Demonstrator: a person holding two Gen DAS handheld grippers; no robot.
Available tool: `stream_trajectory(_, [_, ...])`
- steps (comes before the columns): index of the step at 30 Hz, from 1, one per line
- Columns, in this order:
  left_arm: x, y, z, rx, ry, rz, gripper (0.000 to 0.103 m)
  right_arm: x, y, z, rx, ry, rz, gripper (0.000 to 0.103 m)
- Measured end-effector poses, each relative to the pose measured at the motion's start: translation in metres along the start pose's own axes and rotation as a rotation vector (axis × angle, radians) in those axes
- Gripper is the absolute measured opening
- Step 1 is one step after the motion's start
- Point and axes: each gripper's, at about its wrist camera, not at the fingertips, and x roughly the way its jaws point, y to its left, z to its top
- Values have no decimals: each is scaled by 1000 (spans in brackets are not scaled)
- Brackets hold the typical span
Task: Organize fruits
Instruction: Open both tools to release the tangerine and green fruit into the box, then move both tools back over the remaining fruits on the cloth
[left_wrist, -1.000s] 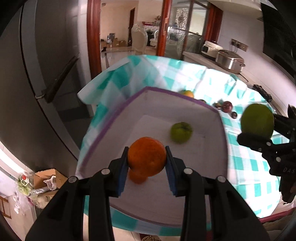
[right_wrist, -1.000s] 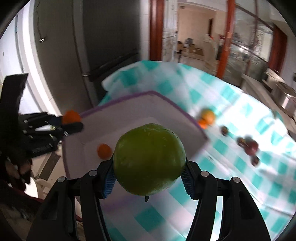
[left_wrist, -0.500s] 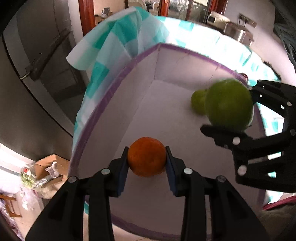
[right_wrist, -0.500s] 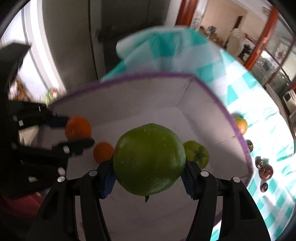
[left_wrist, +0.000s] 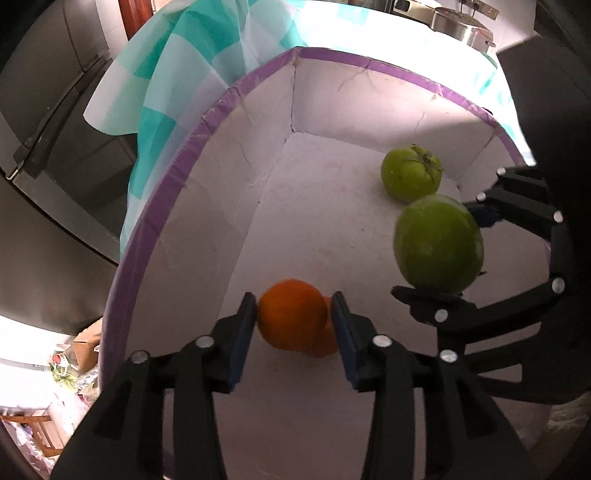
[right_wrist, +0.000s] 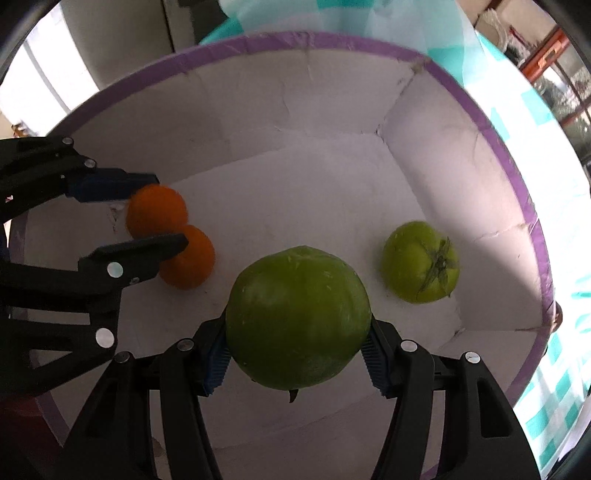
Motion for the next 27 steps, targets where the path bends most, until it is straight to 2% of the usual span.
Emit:
stream_trajectory(6, [3, 0, 5, 9, 2, 0, 51, 6, -10, 1, 72, 38, 28, 61])
stream_trajectory(17, [1, 0, 4, 28, 24, 3, 53, 2, -9, 3, 85, 7, 15, 63])
stream_trajectory(20, [-2, 1, 4, 26, 26, -1, 54, -10, -13, -3, 96, -34, -15, 63])
stream_trajectory(23, [-14, 1, 8, 7, -30, -21, 58, -32, -9, -7, 74, -126, -80, 63])
stream_trajectory(24, [-19, 3, 10, -11, -57, -37, 64, -44, -13, -11, 92, -172, -94, 63])
stream_trajectory(25, [-27, 4, 12, -43, -101, -65, 76, -53, -18, -15, 115, -209, -98, 63])
stream_trajectory(26, [-32, 5, 13, -61, -127, -58, 88, -64, -26, -21, 150, -257, -103, 64])
stream_trajectory(27, [-37, 6, 15, -83, -164, -38, 102, -72, -33, -27, 180, -291, -104, 70])
